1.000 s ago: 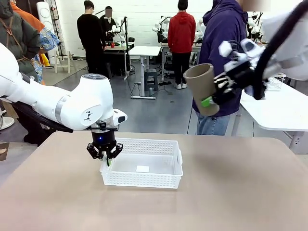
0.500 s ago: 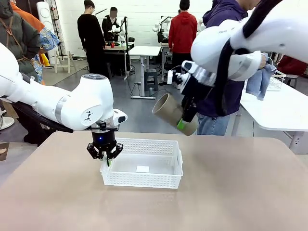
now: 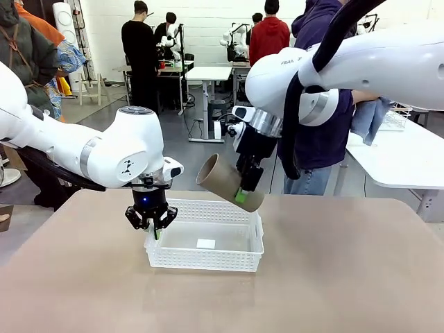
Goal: Clean and organize the cups into the basket.
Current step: Pick up the Organizing basket and move it to the center of the table, then pick up the Reusable plastic cup from the right side of the table and place it inside the Organizing basket.
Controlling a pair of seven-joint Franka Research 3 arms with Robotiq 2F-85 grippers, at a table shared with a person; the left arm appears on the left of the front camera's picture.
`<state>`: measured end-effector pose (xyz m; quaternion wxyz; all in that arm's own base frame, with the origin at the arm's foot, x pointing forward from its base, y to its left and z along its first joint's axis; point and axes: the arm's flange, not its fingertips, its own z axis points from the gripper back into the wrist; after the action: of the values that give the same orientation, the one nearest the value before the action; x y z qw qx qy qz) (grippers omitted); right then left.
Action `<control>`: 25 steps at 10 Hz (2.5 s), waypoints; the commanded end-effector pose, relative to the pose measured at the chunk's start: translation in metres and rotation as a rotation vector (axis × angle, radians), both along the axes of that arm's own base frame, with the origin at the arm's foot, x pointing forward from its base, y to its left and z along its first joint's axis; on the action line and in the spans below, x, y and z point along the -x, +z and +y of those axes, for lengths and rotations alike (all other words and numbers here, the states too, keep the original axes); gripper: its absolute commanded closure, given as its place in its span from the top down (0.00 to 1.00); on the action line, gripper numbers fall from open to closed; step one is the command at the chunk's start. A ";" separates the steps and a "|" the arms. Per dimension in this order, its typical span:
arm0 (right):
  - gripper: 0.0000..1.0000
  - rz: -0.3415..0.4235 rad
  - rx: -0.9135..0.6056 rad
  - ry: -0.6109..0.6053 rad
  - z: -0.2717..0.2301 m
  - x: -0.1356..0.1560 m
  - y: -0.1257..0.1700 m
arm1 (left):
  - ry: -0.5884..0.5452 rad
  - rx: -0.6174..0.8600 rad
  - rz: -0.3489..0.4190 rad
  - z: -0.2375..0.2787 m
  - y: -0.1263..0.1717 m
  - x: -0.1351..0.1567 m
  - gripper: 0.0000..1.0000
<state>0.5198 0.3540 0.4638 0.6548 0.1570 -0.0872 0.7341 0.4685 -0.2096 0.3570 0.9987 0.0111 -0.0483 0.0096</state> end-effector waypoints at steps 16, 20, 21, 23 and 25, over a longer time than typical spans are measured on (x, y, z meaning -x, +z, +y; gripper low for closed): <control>0.81 -0.068 0.245 -0.052 0.038 0.050 -0.063 | -0.008 -0.003 -0.003 0.000 0.001 0.000 0.00; 0.81 -0.077 0.287 -0.118 0.049 0.040 -0.083 | -0.008 -0.003 -0.003 0.000 0.001 0.000 0.00; 0.81 -0.066 0.299 -0.111 0.051 0.039 -0.086 | -0.008 -0.003 -0.003 0.000 0.001 0.000 0.00; 0.81 -0.054 0.325 -0.120 0.053 0.035 -0.095 | -0.008 -0.003 -0.003 0.000 0.001 0.000 0.00; 0.81 -0.044 0.319 -0.102 0.055 0.032 -0.100 | -0.008 -0.003 -0.003 0.000 0.001 0.000 0.00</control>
<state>0.4840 0.4027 0.3615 0.7015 0.0427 0.0025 0.7114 0.4684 -0.2097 0.3570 0.9987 0.0111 -0.0483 0.0096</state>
